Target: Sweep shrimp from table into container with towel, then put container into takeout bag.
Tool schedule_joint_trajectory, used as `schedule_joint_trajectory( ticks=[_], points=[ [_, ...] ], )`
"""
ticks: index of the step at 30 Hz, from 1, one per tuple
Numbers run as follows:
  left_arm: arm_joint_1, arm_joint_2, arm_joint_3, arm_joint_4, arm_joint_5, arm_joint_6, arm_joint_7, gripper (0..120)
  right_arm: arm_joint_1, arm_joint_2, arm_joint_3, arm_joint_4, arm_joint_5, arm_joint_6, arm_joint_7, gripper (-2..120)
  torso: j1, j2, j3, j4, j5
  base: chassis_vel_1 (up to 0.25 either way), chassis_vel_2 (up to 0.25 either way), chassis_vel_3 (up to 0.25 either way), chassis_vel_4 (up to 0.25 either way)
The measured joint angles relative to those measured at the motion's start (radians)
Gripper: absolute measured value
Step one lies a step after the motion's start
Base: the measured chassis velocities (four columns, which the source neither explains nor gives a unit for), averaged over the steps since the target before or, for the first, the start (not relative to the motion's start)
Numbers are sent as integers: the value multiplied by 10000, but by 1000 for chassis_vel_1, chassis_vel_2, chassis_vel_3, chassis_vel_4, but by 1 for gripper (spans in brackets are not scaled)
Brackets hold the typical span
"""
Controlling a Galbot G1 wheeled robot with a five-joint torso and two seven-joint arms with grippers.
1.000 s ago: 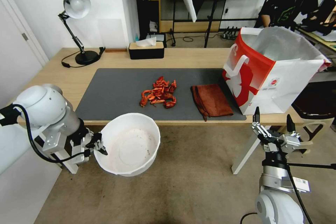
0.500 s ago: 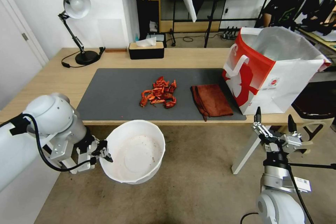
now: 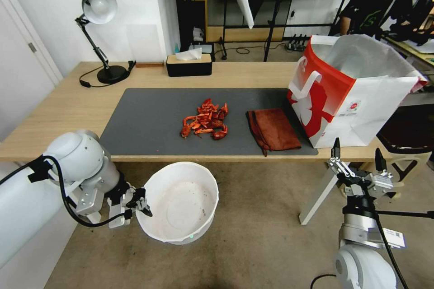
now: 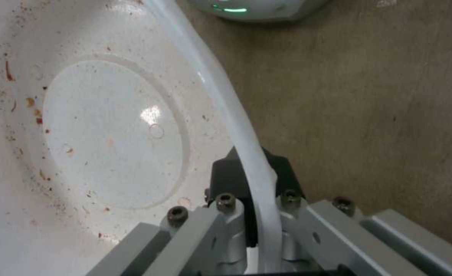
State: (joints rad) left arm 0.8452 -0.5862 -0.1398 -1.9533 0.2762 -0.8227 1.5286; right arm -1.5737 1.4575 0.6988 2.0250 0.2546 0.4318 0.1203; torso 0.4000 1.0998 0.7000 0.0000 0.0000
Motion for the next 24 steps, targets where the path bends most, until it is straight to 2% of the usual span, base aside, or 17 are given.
schedule_joint_trajectory(
  ticks=[24],
  points=[
    [249, -1096, 46, 873, 1148, 0, 0, 0, -7, -72, 51, 22, 122, -40, 14, 100, 0, 1, 0, 0, 0, 0, 0, 0, 0]
  ],
)
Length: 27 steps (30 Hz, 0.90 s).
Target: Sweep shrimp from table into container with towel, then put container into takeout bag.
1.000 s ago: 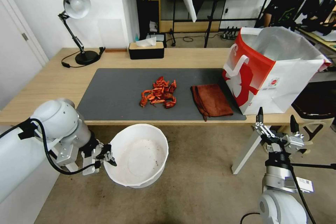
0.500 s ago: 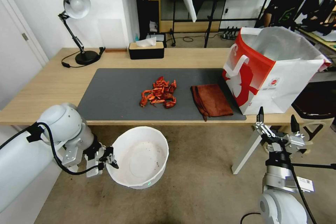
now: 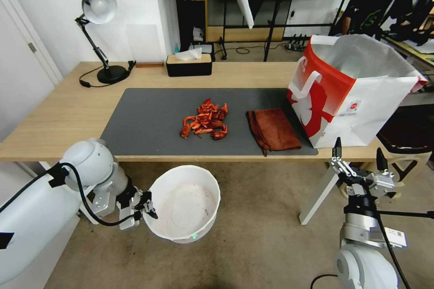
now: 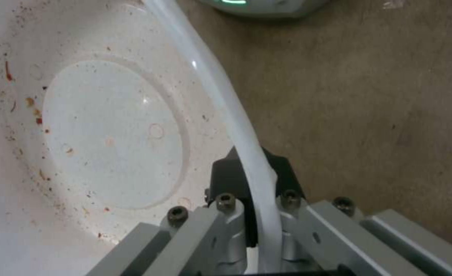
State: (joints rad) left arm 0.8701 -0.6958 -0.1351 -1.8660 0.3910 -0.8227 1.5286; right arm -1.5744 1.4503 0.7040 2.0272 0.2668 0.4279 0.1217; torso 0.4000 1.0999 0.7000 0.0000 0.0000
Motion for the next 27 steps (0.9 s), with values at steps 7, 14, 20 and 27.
schedule_joint_trajectory(
  ticks=[7, 14, 20, 27],
  points=[
    [149, -278, 20, 217, 500, 0, 0, 0, -42, -1, 24, 9, 21, 10, 3, 100, 0, 1, 0, 0, -1, 0, 0, 0, 0],
    [110, -519, 147, 263, 1080, 0, 0, 0, -14, 35, -20, 8, 10, 17, 3, 100, 0, 2, 0, 0, 0, 0, 0, 0, 0],
    [-180, -893, 406, 499, 1478, 0, 2, 0, 29, 64, -57, 4, -13, 12, -5, 100, 1, 1, 0, 0, 0, 0, 0, 0, 0],
    [-540, -1154, 683, 598, 1725, 0, 4, 0, 44, 51, -54, 21, -11, -25, -4, 100, 1, 1, 1, -1, 0, 0, 0, 0, 0]
  ],
)
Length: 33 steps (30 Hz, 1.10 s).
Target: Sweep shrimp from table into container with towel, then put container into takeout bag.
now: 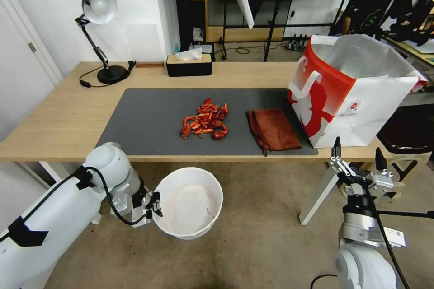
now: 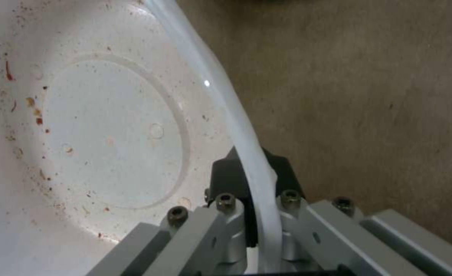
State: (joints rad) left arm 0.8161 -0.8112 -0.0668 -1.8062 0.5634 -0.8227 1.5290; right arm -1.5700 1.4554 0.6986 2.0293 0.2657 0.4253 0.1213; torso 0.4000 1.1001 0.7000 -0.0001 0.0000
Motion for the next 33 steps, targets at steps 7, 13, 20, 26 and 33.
schedule_joint_trajectory(
  ticks=[7, 13, 20, 26, 33],
  points=[
    [-426, -80, 283, 85, 1, 0, 4, 0, -4, 34, 1, 16, 3, -9, 0, 100, 0, 0, 0, 1, 0, 0, 0, 0, 0],
    [-793, -61, 557, 262, -71, 0, 7, 0, -3, 100, -9, 22, 3, -9, -4, 100, -1, 0, 0, 1, 1, 0, 0, 0, 0],
    [-934, -186, 839, 566, -62, 0, 8, 0, -26, 116, -8, 91, -2, -17, -6, 100, 0, 0, 0, 2, -1, 0, 0, 0, 0],
    [-1349, -371, 1229, 791, -21, 0, 9, 0, -23, 118, 12, 120, -1, -35, 0, 100, 0, 0, 0, 1, 0, 0, 0, 0, 0],
    [-1950, -563, 1698, 1072, -40, 0, 10, 0, 69, 139, 9, 85, -1, -68, 2, 100, 0, -1, 0, 1, 0, 0, 0, 0, 0]
  ],
)
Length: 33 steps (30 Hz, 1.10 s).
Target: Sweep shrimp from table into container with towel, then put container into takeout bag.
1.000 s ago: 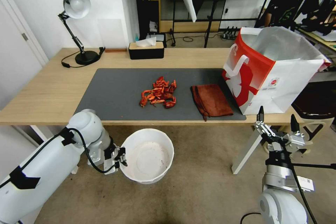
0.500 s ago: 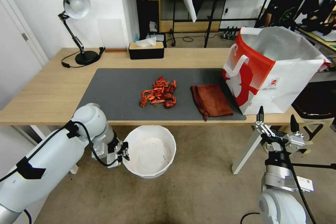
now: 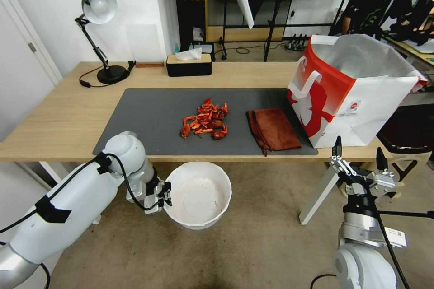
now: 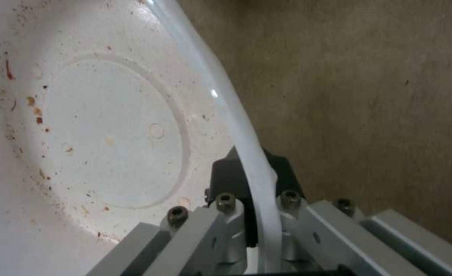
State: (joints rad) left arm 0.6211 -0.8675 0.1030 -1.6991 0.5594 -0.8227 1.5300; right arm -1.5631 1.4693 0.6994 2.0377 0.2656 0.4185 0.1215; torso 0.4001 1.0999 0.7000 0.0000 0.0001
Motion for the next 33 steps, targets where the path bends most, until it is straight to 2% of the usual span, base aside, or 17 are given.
schedule_joint_trajectory(
  ticks=[5, 10, 16, 23, 28, 31, 33],
  points=[
    [-534, -245, 394, 353, -79, 0, 0, 0, 103, 4, -9, -95, 0, -44, 1, 100, 0, -1, 0, 0, 0, 0, 0, 0, 0],
    [-804, -356, 563, 497, -171, 0, 0, 0, 153, -6, -82, -148, -51, -187, 20, 100, 0, -1, 0, -1, -1, 0, 0, 0, 0],
    [-802, -334, 571, 445, -245, 0, 0, 0, 231, -31, -424, 89, -295, -612, 203, 100, 0, 0, 0, 0, -1, 0, 0, 0, 0],
    [-654, -358, 480, 415, -249, 0, 0, 0, 567, -219, -991, 567, -613, -1770, 635, 100, 0, -1, -1, -1, -2, 0, 0, 0, 0],
    [-575, -379, 442, 402, -229, 0, 0, 0, 815, -369, -1209, 620, -590, -2187, 814, 100, 0, 0, -1, 1, -2, 0, 0, 0, 0],
    [-474, -386, 396, 356, -213, 0, 0, 0, 1131, -598, -1519, 638, -444, -2841, 1109, 100, -1, 0, -1, 1, 0, 0, 0, 0, 0],
    [-466, -386, 389, 353, -210, 0, 0, 0, 1185, -651, -1591, 641, -405, -2975, 1172, 100, 0, 0, -1, 1, -1, 0, 0, 0, 0]
  ],
)
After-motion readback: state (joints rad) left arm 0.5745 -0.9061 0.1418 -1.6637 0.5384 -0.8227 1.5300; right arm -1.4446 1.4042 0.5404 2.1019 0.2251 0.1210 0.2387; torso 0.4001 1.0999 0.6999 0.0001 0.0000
